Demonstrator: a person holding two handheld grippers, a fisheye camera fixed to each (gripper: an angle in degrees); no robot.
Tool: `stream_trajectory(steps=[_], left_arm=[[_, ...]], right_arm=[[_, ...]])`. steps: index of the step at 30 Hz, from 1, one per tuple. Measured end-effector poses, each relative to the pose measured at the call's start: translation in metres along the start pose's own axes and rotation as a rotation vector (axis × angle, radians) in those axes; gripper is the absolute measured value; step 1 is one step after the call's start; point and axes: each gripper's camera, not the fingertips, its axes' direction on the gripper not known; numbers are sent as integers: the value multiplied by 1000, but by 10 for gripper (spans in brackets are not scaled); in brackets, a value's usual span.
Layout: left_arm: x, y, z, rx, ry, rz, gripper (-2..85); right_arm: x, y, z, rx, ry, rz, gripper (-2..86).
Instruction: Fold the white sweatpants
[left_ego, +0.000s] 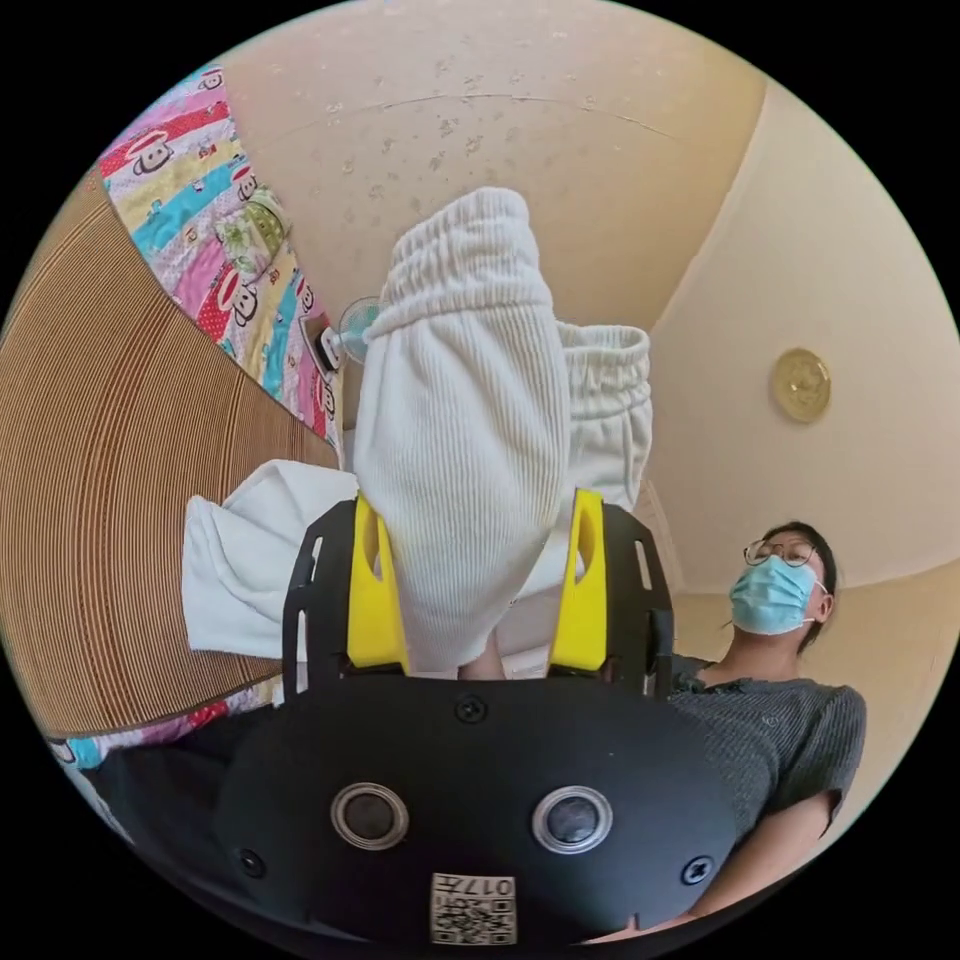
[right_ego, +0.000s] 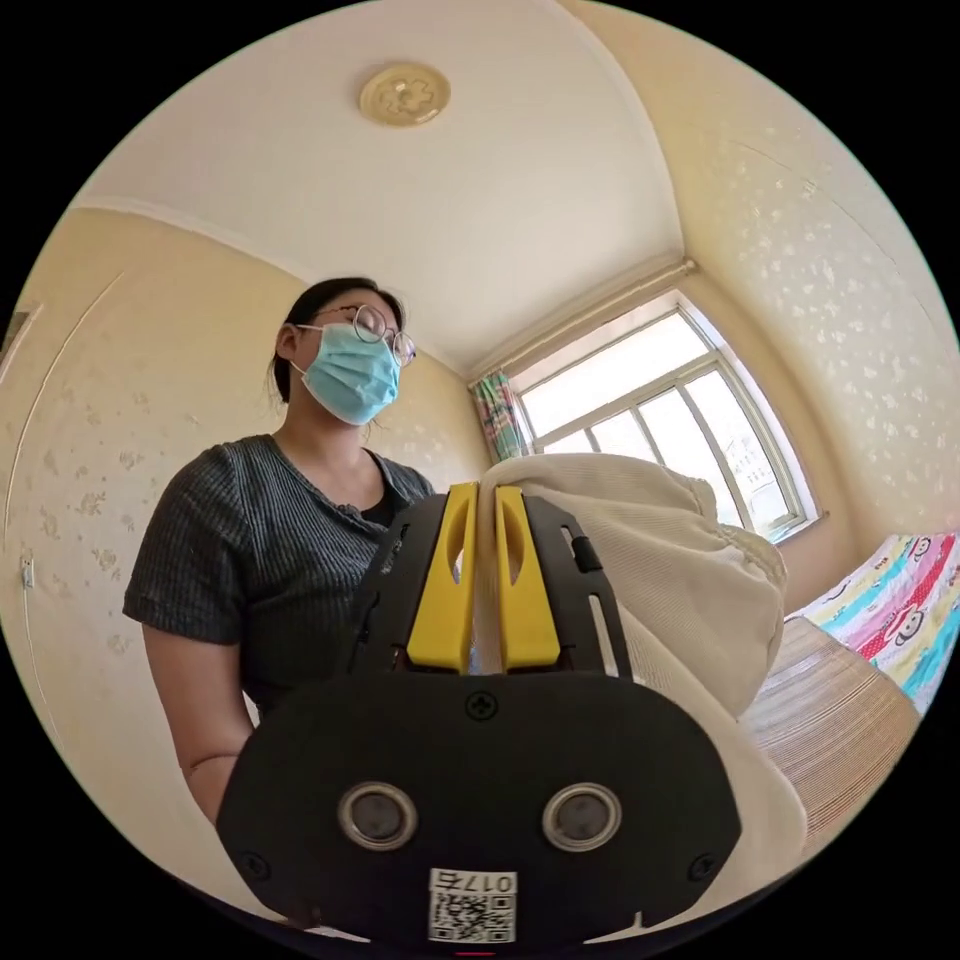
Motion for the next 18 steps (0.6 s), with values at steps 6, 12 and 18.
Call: stream_trajectory(steps=[6,12,18], left_arm=[[-4,38,-28,46,-55,-76,108],[94,52,-58,86,33,399,74],[214,85,-48,-53,14,840,67]], right_arm=[[-5,9,45,-24,92,15,16],[-24,36,64,-177,419,120,16],[-16,64,66,137,363,5,27]])
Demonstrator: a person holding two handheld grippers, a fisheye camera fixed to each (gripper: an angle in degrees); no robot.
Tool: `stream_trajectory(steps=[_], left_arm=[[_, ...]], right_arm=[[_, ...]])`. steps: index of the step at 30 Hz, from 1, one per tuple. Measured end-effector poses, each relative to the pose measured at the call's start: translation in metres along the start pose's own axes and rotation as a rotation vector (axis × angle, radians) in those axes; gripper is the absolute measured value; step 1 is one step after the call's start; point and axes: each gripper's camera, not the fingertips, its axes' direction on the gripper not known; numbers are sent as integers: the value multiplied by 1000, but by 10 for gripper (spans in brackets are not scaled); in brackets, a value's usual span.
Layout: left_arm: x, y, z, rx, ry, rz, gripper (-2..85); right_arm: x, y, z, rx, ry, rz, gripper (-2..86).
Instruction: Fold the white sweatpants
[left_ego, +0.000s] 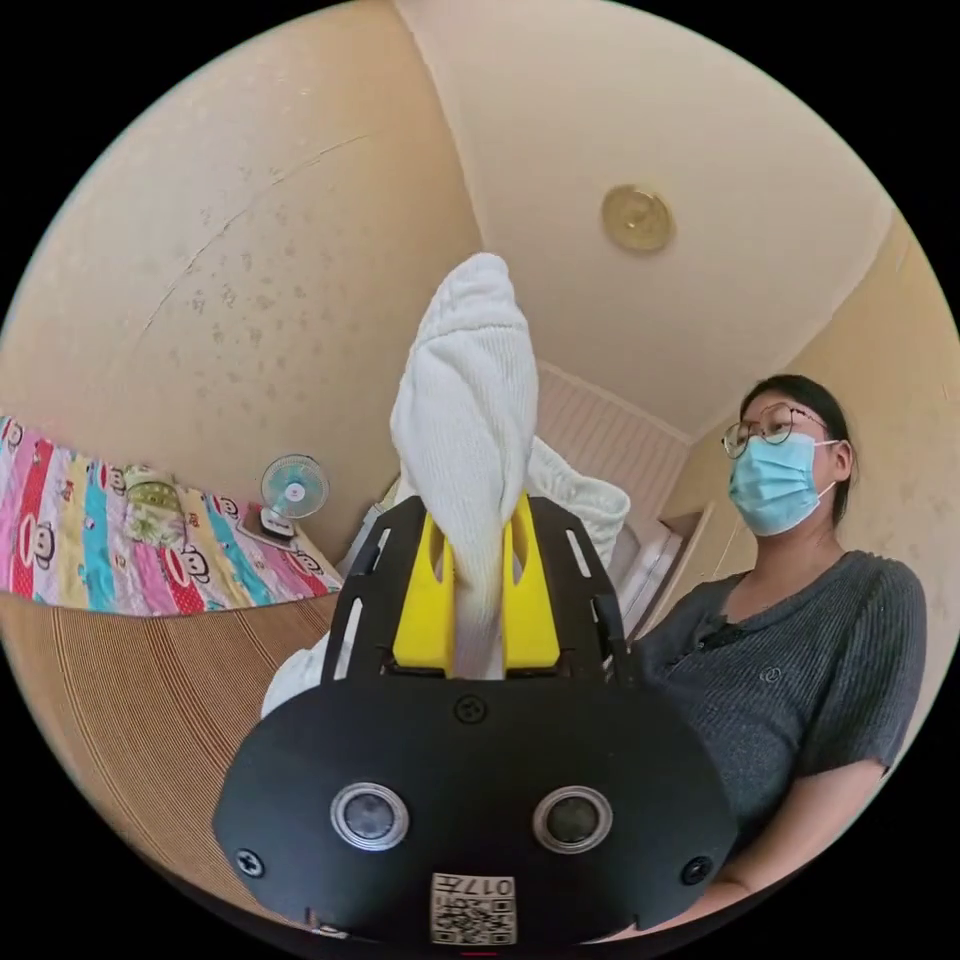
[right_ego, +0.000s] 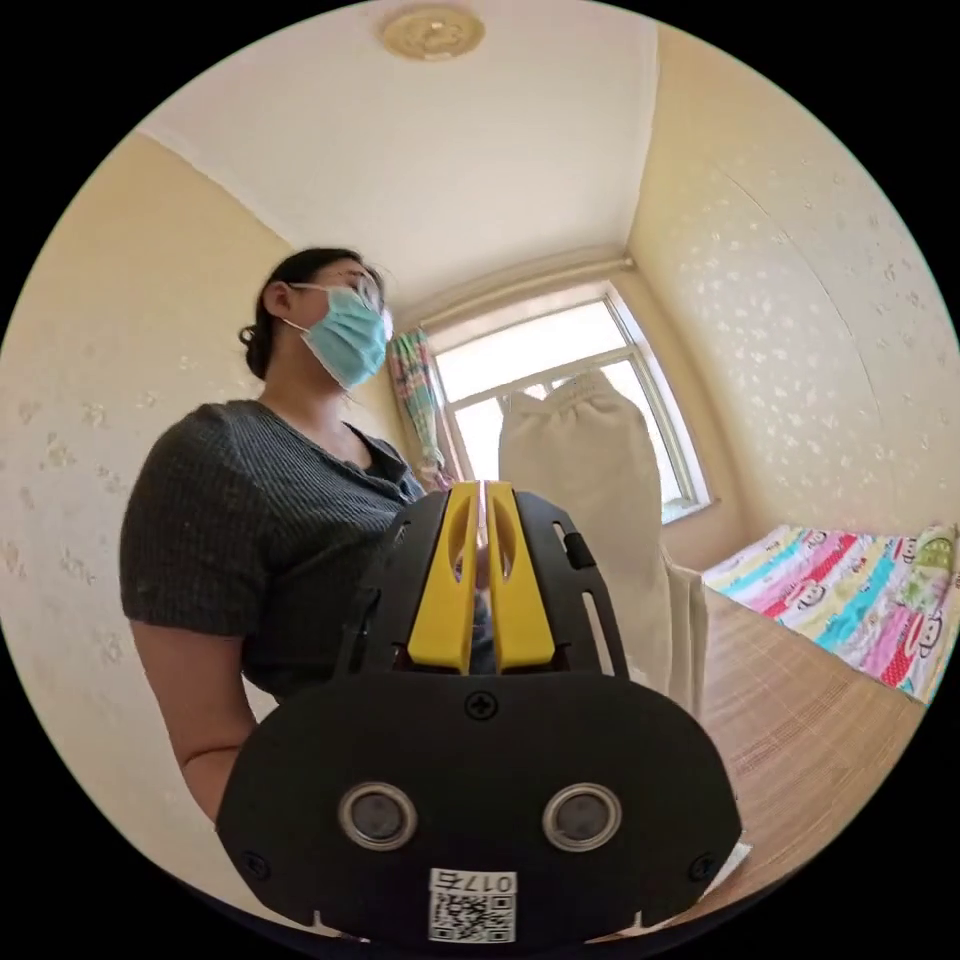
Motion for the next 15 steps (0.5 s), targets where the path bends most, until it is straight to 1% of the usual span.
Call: stream_trajectory(steps=[2,4,5,6,7,8,9,11,14,15], left_arm=[[31,0,20,-10,116,80,65],[47,3,36,-15,136,86,64],[60,5,48,-38,116,107,64],[67,5,55,-54,94,128,63],[84,5,67,-88,32,176,63],[100,4,78,-115,-43,201,63],[107,3,83,-117,-89,201,63],[130,2,92,-68,-260,154,63],[164,0,98,-5,-378,215,63],[171,0,99,6,-389,226,64]], right_arm=[[23,10,15,13,96,88,52],[41,15,67,-150,181,143,121],[42,16,84,-207,215,140,134],[40,19,119,-308,308,116,159],[33,23,152,-376,397,72,166],[29,25,166,-399,433,49,169],[19,29,191,-422,493,10,171],[5,34,221,-412,561,-41,172],[-11,44,265,-433,732,-145,175],[-12,48,282,-455,816,-193,177]])
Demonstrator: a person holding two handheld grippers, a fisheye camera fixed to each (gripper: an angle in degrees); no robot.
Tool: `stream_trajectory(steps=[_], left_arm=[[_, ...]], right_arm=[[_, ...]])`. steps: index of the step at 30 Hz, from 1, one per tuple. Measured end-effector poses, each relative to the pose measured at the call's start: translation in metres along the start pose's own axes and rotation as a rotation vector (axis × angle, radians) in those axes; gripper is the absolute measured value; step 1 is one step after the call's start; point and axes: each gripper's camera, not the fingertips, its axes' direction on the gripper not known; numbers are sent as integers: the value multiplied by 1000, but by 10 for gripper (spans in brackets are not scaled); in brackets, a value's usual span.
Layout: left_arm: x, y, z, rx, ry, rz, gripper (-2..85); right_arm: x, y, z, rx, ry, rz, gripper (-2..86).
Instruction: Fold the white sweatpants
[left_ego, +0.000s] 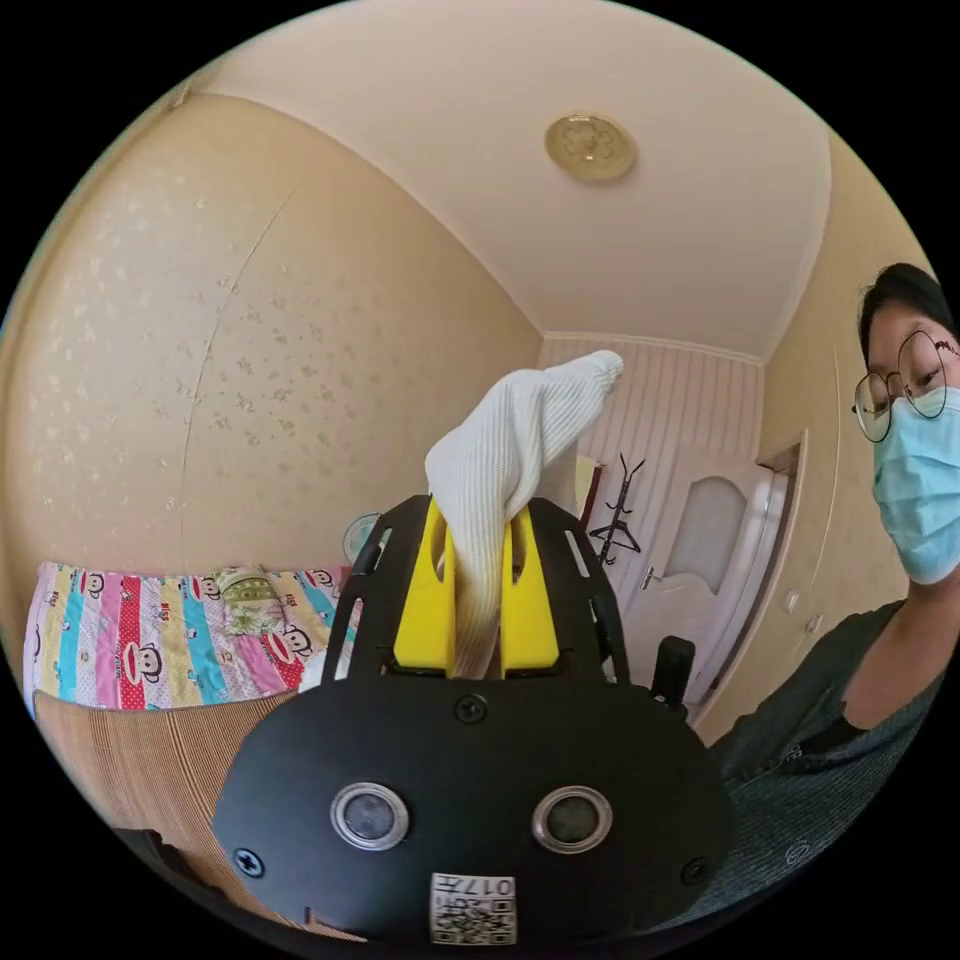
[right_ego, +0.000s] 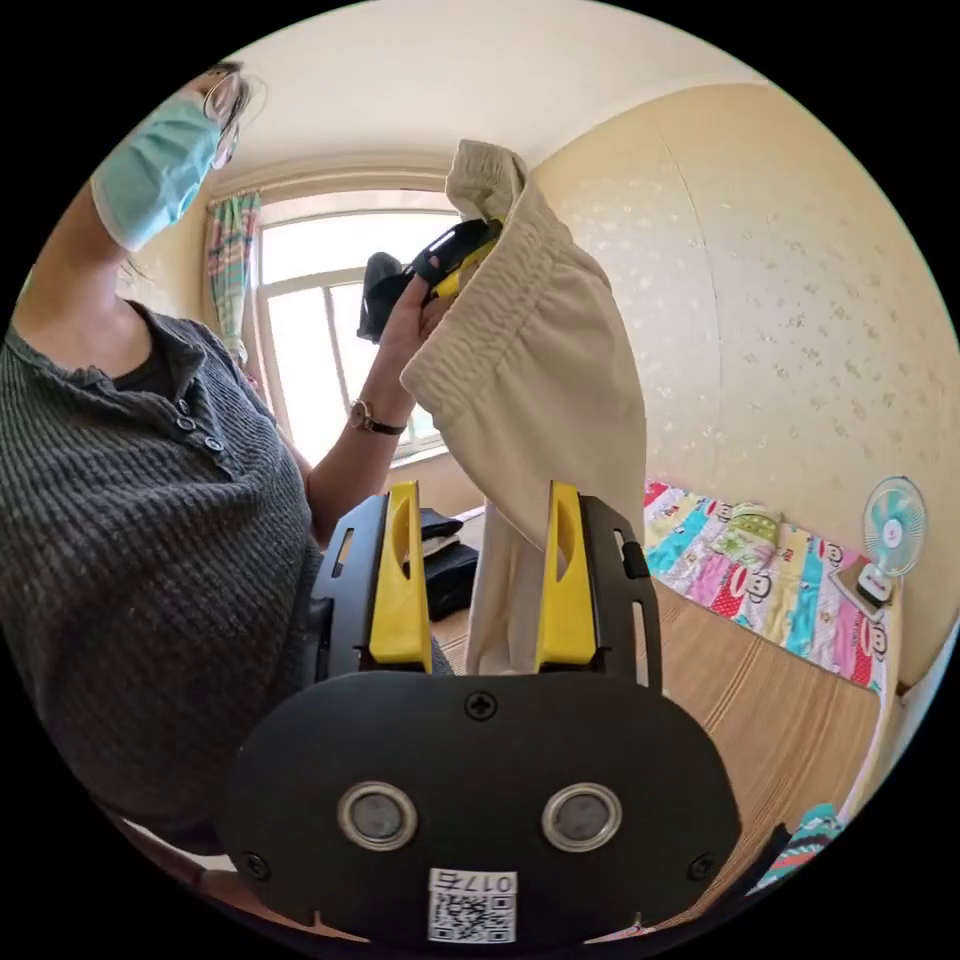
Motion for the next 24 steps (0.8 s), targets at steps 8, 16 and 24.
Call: stream_trajectory(steps=[8,16,24], left_arm=[[58,-5,-28,66,128,58,65],[16,-2,-77,-14,317,10,78],[-12,42,-75,-163,179,-152,146]], right_arm=[[-2,-47,48,117,386,68,106],[64,-136,-56,461,364,300,52],[-29,-189,-52,631,550,137,49]])
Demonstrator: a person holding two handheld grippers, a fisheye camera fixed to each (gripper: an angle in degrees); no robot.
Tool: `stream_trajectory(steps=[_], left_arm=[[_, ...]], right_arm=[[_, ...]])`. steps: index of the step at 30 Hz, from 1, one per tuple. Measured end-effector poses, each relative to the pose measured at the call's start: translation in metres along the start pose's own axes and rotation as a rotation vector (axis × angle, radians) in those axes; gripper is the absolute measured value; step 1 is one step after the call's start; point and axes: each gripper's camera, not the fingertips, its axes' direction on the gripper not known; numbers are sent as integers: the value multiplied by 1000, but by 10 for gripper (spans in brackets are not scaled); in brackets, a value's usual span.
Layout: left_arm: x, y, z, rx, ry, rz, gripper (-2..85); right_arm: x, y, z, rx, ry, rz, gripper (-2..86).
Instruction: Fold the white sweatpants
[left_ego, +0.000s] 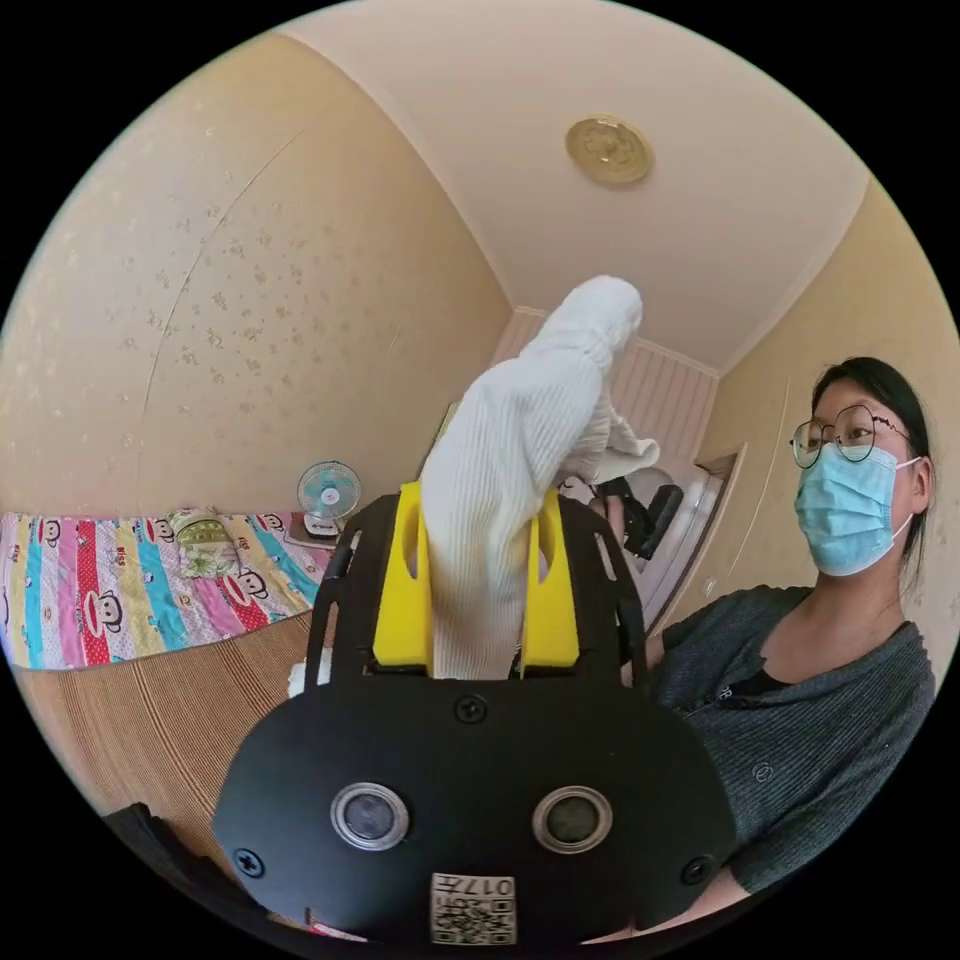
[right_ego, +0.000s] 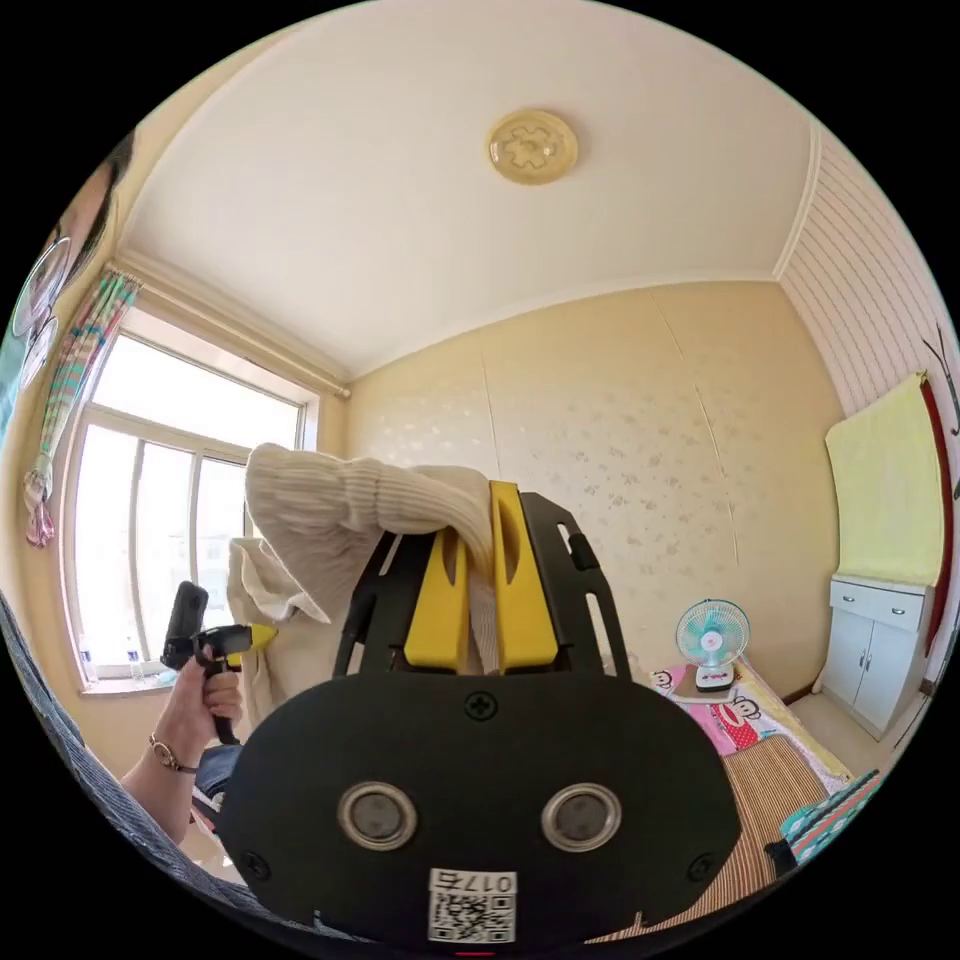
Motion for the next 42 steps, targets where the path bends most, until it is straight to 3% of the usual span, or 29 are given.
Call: stream_trajectory(steps=[3,6,9,13,16,20,27,32,36,38,40,42], left_arm=[[-2,24,-3,33,-62,-57,159],[4,38,-11,123,-23,-15,95],[17,29,-16,169,-114,21,63],[44,-12,-41,373,-175,87,56],[87,-54,-46,454,-242,273,57],[134,-118,-41,478,-358,478,59],[100,-182,-45,467,-326,520,62],[-1,-192,-15,369,-411,341,60],[-115,-251,47,205,-547,254,60],[-235,-323,101,44,-611,164,66],[-347,-369,129,-84,-610,-24,79],[-444,-377,131,-164,-660,-264,94]], right_arm=[[-12,-7,5,-9,18,-8,50],[-19,-10,-4,28,36,-46,51],[-25,-18,-21,50,70,-151,51],[0,-44,-49,41,55,-122,52],[33,-72,-70,45,-15,4,53],[53,-108,-84,46,-47,-16,57],[62,-104,-78,-83,63,-219,61],[127,-50,-15,-353,-45,-92,55],[223,-16,167,-620,-52,32,55],[262,11,275,-721,4,-17,57],[318,72,379,-973,80,2,52],[344,125,398,-1095,200,16,41]])
